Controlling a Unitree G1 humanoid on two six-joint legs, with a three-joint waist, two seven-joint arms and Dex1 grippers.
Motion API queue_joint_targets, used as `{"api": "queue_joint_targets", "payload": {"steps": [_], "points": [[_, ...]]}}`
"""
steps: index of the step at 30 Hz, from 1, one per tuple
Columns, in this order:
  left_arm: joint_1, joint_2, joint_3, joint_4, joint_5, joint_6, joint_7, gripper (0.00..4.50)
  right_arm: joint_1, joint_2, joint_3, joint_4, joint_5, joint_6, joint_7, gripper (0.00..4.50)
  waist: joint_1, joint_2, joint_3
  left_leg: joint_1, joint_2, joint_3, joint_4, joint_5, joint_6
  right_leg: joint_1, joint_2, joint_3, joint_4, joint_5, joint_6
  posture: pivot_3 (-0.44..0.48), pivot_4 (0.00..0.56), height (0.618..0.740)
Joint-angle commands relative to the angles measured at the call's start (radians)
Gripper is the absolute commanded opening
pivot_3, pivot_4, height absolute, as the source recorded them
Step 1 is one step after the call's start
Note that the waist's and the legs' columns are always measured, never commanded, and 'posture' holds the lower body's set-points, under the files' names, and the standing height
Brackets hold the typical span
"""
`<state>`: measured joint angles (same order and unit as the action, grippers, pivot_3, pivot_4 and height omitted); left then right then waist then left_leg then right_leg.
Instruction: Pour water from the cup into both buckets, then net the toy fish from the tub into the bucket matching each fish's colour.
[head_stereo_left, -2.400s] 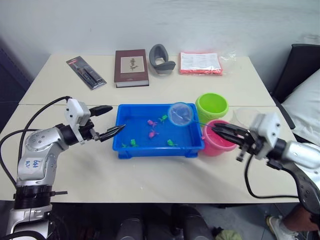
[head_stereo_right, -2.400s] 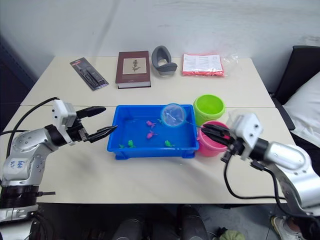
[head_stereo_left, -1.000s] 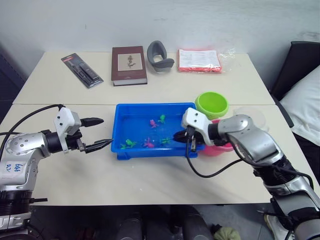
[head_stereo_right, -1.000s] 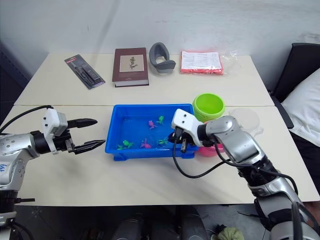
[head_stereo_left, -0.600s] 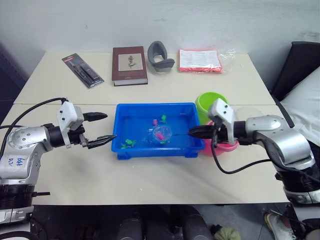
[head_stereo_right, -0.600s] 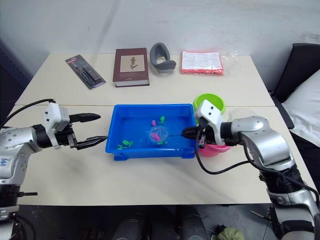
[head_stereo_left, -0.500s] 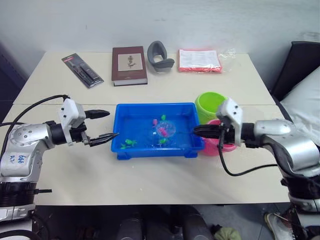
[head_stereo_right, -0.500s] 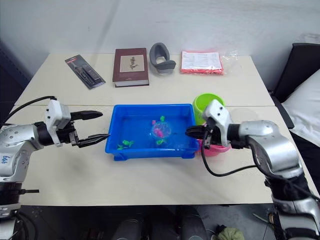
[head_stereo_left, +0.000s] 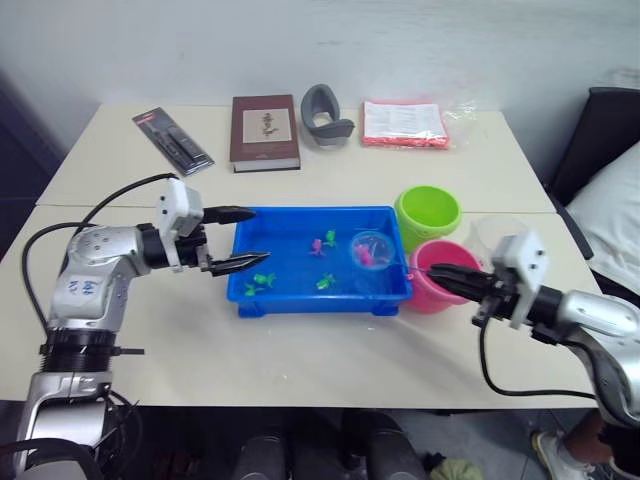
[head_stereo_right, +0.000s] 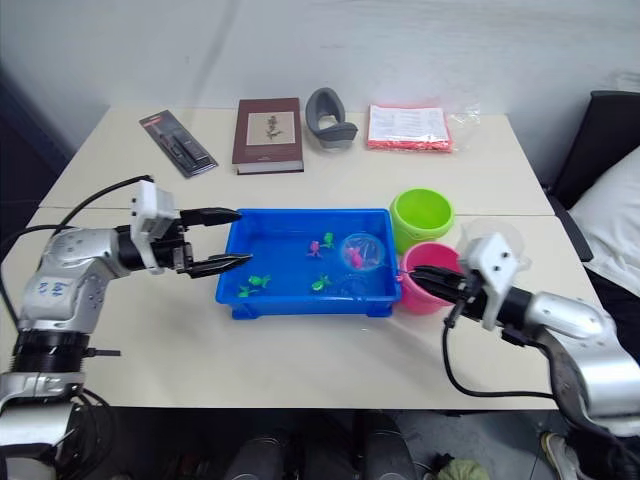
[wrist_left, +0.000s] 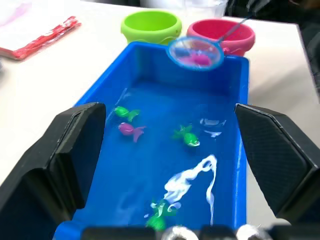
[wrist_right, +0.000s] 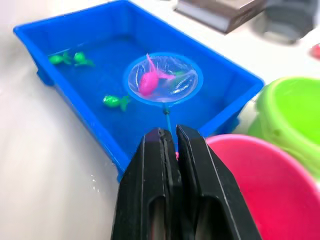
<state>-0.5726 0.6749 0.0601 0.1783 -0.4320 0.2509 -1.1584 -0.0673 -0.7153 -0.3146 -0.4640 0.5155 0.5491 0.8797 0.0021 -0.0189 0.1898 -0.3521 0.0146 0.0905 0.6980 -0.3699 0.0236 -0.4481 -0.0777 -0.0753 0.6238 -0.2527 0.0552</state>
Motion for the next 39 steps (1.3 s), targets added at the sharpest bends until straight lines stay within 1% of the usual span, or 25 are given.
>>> {"api": "queue_joint_targets", "payload": {"steps": [1,4,7,9,11,13,16,19,21,24,27,29,34,35,38,39], "points": [[-0.049,-0.023,-0.007,0.01,-0.007,-0.016,-0.025,4.43,0.062,-0.008,-0.136,-0.098,0.1,0.005,-0.004,0.0,0.005,0.0,0.0,0.0,0.0,0.0,0.0,0.0,0.0,0.0,0.0,0.0,0.0,0.0,0.0,0.0,0.15,0.74],[-0.06,-0.045,-0.015,0.007,-0.014,-0.005,-0.032,4.43,0.127,0.005,-0.242,-0.143,0.141,-0.023,-0.02,0.0,0.01,0.0,0.0,0.0,0.0,0.0,0.0,0.0,0.001,0.001,0.0,0.0,-0.002,0.001,0.001,0.0,0.15,0.74],[-0.052,-0.06,-0.024,-0.009,-0.021,0.009,-0.04,4.43,0.188,0.005,-0.315,-0.173,0.148,-0.023,-0.05,0.0,0.012,0.0,0.0,0.0,-0.001,0.0,0.0,0.0,0.001,0.002,0.0,0.001,-0.002,0.001,0.001,0.0,0.15,0.74],[-0.037,-0.081,-0.043,-0.026,-0.017,0.01,-0.041,4.43,0.277,0.016,-0.395,-0.187,0.127,-0.041,-0.046,0.0,0.016,0.0,0.0,0.001,0.0,0.0,0.0,0.0,0.001,0.002,0.0,0.001,-0.002,0.001,0.001,0.0,0.15,0.74],[-0.039,-0.096,-0.047,-0.019,-0.009,0.004,-0.034,4.43,0.338,0.024,-0.433,-0.194,0.109,-0.066,-0.045,0.0,0.021,0.0,0.0,0.001,0.0,0.0,0.0,0.0,0.001,0.002,0.001,0.001,-0.002,0.001,0.001,0.0,0.15,0.74],[-0.046,-0.108,-0.044,-0.015,-0.011,0.002,-0.027,4.43,0.388,0.032,-0.442,-0.194,0.075,-0.104,-0.044,0.0,0.022,0.0,0.0,0.001,-0.001,0.0,0.001,0.0,0.002,0.002,0.0,0.001,-0.003,0.001,0.002,0.0,0.15,0.74],[-0.045,-0.121,-0.045,-0.022,-0.016,0.011,-0.026,4.43,0.447,0.074,-0.423,-0.155,-0.052,-0.269,-0.052,0.0,0.021,0.0,0.0,0.002,-0.001,0.0,0.0,0.0,0.002,0.003,0.0,0.002,-0.005,0.001,0.002,0.0,0.15,0.74],[-0.024,-0.134,-0.048,-0.039,-0.027,0.031,-0.028,4.43,0.498,0.119,-0.375,-0.083,-0.218,-0.538,-0.039,0.0,0.019,0.0,0.0,0.002,-0.001,0.001,0.0,0.0,0.002,0.003,0.001,0.003,-0.004,0.001,0.002,0.0,0.15,0.74],[-0.018,-0.141,-0.052,-0.047,-0.021,0.026,-0.025,4.43,0.517,0.135,-0.351,-0.02,-0.335,-0.704,-0.066,0.0,0.018,0.0,0.0,0.003,-0.001,0.002,0.0,0.0,0.002,0.003,0.001,0.003,-0.004,0.001,0.002,0.0,0.15,0.74],[-0.014,-0.157,-0.045,-0.053,-0.019,0.018,-0.005,4.43,0.501,0.161,-0.333,0.079,-0.476,-0.922,-0.156,0.0,0.018,0.0,0.0,0.004,-0.002,0.003,0.0,0.0,0.002,0.003,0.001,0.005,-0.003,0.001,0.002,0.0,0.15,0.74],[0.002,-0.167,-0.045,-0.073,-0.02,0.02,0.013,4.43,0.476,0.174,-0.32,0.152,-0.57,-1.041,-0.244,0.0,0.014,0.0,0.0,0.006,-0.002,0.004,0.0,0.0,0.001,0.004,0.001,0.007,-0.002,0.001,0.002,0.0,0.15,0.74],[0.021,-0.181,-0.047,-0.104,-0.029,0.032,0.034,4.43,0.453,0.16,-0.287,0.187,-0.656,-1.124,-0.29,0.0,0.01,0.0,0.0,0.007,-0.002,0.004,0.0,0.0,0.001,0.004,0.001,0.008,-0.002,0.001,0.002,0.0,0.15,0.74],[0.035,-0.199,-0.054,-0.123,-0.014,0.017,0.059,4.43,0.406,0.105,-0.252,0.254,-0.838,-1.245,-0.404,0.0,-0.002,0.0,0.0,0.009,-0.001,0.005,0.0,0.0,0.0,0.004,0.001,0.009,-0.001,0.001,0.001,0.0,0.15,0.74],[0.035,-0.201,-0.055,-0.121,-0.01,0.01,0.062,4.43,0.394,0.092,-0.267,0.261,-0.923,-1.257,-0.457,0.0,-0.003,0.0,0.0,0.009,-0.002,0.005,0.0,0.001,0.0,0.004,0.001,0.009,0.0,0.001,0.001,0.0,0.15,0.74],[0.032,-0.206,-0.056,-0.108,0.005,-0.02,0.074,4.43,0.35,0.056,-0.271,0.307,-1.041,-1.306,-0.575,0.0,-0.004,0.0,0.0,0.01,-0.002,0.006,0.0,0.001,0.0,0.005,0.001,0.01,0.0,0.001,0.001,0.0,0.15,0.74],[0.032,-0.205,-0.059,-0.104,0.007,-0.025,0.071,4.43,0.342,0.043,-0.257,0.317,-1.045,-1.314,-0.587,0.0,-0.004,0.0,0.0,0.01,-0.002,0.006,0.0,0.001,0.0,0.005,0.001,0.01,0.0,0.001,0.001,0.0,0.15,0.74]]}}
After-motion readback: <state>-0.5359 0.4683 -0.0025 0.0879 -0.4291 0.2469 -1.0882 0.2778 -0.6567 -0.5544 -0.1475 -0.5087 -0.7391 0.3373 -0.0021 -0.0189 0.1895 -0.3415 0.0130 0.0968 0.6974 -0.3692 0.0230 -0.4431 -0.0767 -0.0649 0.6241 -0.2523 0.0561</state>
